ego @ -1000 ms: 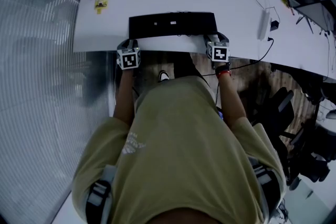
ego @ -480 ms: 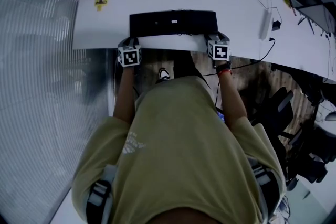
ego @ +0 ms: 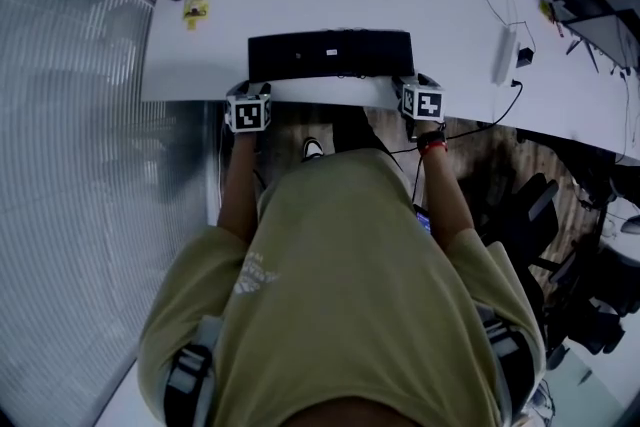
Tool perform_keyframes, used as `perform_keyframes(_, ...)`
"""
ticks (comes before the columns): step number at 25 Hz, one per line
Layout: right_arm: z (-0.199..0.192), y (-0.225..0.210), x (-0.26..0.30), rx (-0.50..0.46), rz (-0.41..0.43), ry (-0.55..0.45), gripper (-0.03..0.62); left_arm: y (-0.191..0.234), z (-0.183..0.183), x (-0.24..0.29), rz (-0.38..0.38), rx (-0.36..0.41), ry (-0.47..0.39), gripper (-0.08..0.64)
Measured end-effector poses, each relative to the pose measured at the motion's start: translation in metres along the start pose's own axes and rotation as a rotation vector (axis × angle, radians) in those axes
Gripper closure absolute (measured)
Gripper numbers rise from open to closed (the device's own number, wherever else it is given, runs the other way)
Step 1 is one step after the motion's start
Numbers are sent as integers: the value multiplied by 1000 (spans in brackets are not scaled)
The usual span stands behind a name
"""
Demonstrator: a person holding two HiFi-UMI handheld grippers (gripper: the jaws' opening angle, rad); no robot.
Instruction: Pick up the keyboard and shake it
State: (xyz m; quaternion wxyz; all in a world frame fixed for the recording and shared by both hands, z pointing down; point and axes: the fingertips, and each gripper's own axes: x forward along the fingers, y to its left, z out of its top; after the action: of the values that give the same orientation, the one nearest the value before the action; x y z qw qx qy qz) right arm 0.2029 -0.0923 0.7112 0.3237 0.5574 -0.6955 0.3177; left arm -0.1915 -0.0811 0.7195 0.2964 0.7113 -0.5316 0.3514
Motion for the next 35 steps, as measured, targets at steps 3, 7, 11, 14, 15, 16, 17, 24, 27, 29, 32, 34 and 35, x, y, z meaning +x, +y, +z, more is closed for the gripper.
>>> perform_keyframes(3, 14, -4, -10, 42, 8, -27, 288, 0, 7, -8, -14, 4, -9, 353)
perform_keyframes(7, 47, 5, -23, 42, 61, -93, 285, -7, 28, -16, -56, -24, -62, 353)
perform_keyframes(11, 86, 28, -28, 13, 113, -173, 287, -13, 62, -23, -63, -26, -111, 353)
perform_keyframes(14, 115, 45, -28, -18, 141, -223, 287, -19, 88, -27, -73, -21, -149, 354)
perform_keyframes(15, 125, 50, -29, -25, 151, -239, 287, -21, 98, -29, -78, -14, -165, 354)
perform_keyframes(16, 136, 55, -30, -32, 160, -255, 287, -23, 108, -31, -83, -4, -182, 354)
perform_keyframes(17, 148, 60, -31, -37, 168, -272, 287, -25, 120, -32, -89, 5, -203, 354)
perform_keyframes(24, 219, 89, -59, -75, 240, -404, 324, -42, 197, -64, -104, 60, -347, 385)
perform_keyframes(27, 244, 93, -73, -76, 247, -453, 353, -47, 225, -78, -105, 61, -405, 404)
perform_keyframes(29, 257, 96, -81, -73, 252, -481, 378, -49, 238, -87, -109, 61, -440, 419)
perform_keyframes(32, 273, 99, -92, -67, 263, -516, 427, -54, 258, -98, -130, 67, -501, 440)
perform_keyframes(34, 282, 101, -98, -65, 275, -531, 450, -59, 271, -106, -145, 80, -535, 455)
perform_keyframes(35, 285, 102, -100, -66, 277, -537, 464, -62, 277, -109, -151, 85, -550, 466)
